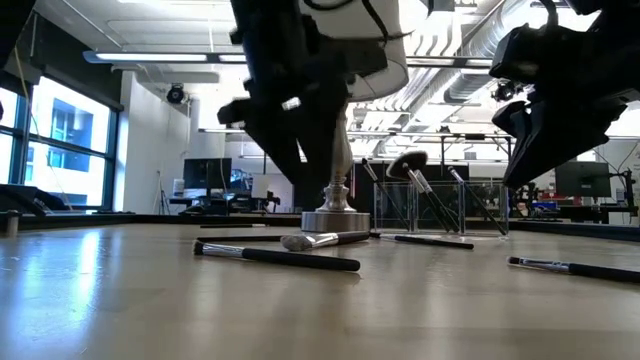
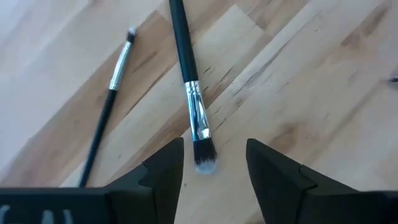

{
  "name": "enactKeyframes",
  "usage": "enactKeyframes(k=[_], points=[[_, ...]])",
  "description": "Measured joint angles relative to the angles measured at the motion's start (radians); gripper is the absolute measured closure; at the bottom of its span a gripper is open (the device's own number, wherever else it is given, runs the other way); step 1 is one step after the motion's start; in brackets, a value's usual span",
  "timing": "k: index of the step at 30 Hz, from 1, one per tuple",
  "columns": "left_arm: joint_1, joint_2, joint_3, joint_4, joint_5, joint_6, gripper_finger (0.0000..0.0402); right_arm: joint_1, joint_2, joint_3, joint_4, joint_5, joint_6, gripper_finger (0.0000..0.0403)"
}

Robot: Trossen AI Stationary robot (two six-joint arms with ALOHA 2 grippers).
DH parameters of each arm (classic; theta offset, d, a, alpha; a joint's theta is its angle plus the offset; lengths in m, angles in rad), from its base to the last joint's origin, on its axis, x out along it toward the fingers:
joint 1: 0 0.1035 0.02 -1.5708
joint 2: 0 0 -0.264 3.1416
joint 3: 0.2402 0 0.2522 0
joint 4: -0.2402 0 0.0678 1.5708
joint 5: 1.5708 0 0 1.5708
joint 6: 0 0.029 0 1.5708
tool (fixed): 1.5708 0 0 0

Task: Put items in baskets/containers
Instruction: Put the foundation brush into the transparent organizer

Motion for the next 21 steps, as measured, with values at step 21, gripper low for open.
enactKeyframes(k=[21], points=[[0.0, 0.093, -0.003, 0.027, 0.082, -0.075, 0.0226, 0.0, 0.0, 0.0, 0.008, -0.036, 0.008, 0.04]])
